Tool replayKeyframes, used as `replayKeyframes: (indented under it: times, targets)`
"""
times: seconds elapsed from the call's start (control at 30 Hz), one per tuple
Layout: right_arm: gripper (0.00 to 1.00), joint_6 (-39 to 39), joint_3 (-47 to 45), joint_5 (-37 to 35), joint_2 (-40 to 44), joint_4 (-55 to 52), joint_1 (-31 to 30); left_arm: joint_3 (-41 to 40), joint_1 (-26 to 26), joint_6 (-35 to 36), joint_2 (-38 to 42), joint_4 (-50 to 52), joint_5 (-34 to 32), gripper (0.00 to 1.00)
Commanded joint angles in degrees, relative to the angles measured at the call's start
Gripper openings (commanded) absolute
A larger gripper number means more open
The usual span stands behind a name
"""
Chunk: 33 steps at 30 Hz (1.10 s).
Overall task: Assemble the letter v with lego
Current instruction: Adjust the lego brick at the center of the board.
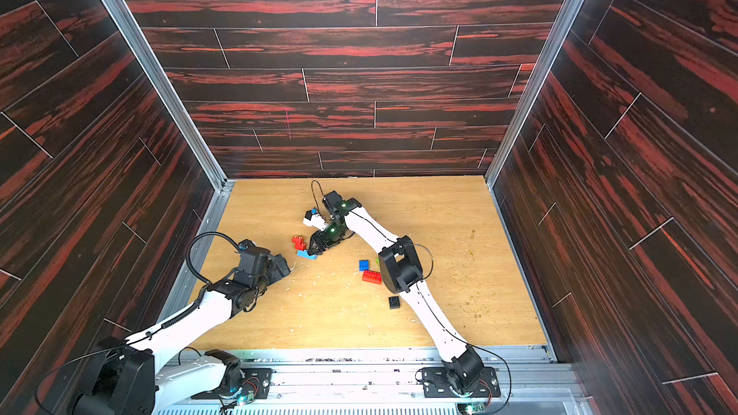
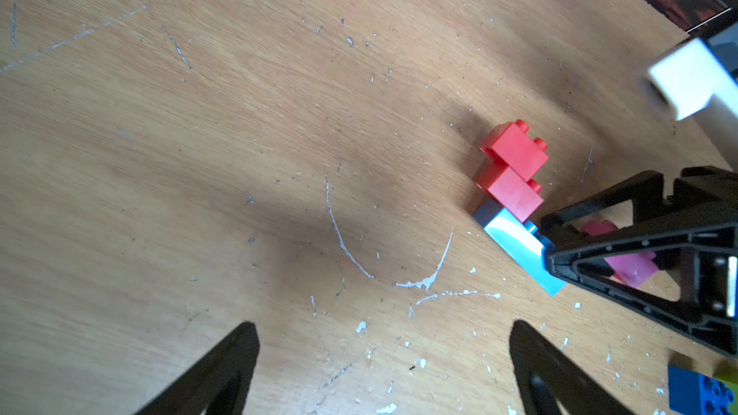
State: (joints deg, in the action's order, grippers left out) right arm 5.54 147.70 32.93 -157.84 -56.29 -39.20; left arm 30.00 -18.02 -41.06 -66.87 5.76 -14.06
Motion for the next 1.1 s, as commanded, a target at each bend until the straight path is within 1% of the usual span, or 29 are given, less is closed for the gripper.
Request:
replayKeyframes:
  times: [0.0, 0.23, 0.37, 0.47, 0.6, 0.63, 0.7, 0.8, 0.83, 0.87, 0.9, 0.97, 1.0, 1.07]
  targets:
    - [0.60, -0.9, 0.2, -2.6, -1.9, -0.3, 0.3, 1.5, -0.2, 1.0, -0.8, -0.3, -0.1, 1.00]
    - [0.61, -1.6, 0.1, -3.0, -1.7, 0.1, 0.5, 1.8, -0.2, 1.1, -1.2, -0.3, 0.1, 1.00]
    - [0.63, -2.1, 0.0, -3.6, -1.6, 0.5, 0.6, 1.8, -0.2, 1.1, -1.4, -0.3, 0.0, 1.00]
    - [0.66, -2.4, -0.2, -4.1, -1.3, 0.8, 0.7, 2.1, -0.2, 1.2, -2.0, -0.4, 0.0, 1.00]
    - [0.67, -2.5, -0.3, -5.3, -1.0, 1.1, 0.8, 2.3, -0.2, 1.5, -3.1, -0.8, 0.0, 1.00]
    - [0.68, -2.7, -0.3, -6.2, -0.9, 1.3, 0.9, 2.4, -0.2, 1.7, -3.4, -0.9, 0.0, 1.00]
    - [0.74, -3.1, -0.5, -7.7, -0.3, 1.9, 1.2, 3.0, -0.2, 2.3, -4.4, -0.8, -0.2, 1.00]
    - [0.75, -3.8, -1.0, -11.1, 1.3, 3.3, 1.3, 4.2, -0.2, 3.4, -6.5, -0.4, -0.7, 1.00]
    - [0.80, -4.0, -1.2, -11.9, 1.8, 3.8, 1.4, 4.7, -0.2, 3.8, -7.3, -0.3, -0.7, 1.00]
    - [0.82, -4.3, -1.6, -12.5, 2.6, 4.3, 1.4, 5.4, -0.2, 4.4, -8.4, -0.1, -0.6, 1.00]
    - [0.82, -4.7, -1.9, -14.2, 3.3, 4.9, 1.6, 6.1, -0.2, 5.1, -9.5, 0.1, -0.2, 1.00]
    - [0.83, -5.3, -1.9, -14.5, 4.3, 5.3, 1.9, 7.8, -0.5, 6.9, -11.8, 0.2, 1.4, 1.00]
    - [0.88, -5.4, -2.0, -14.9, 4.9, 5.3, 2.1, 8.9, -0.8, 7.8, -13.1, 0.9, 2.2, 1.00]
    - [0.89, -5.8, -2.5, -16.5, 6.1, 5.6, 2.3, 10.9, -1.9, 8.6, -15.1, 2.7, 1.8, 1.00]
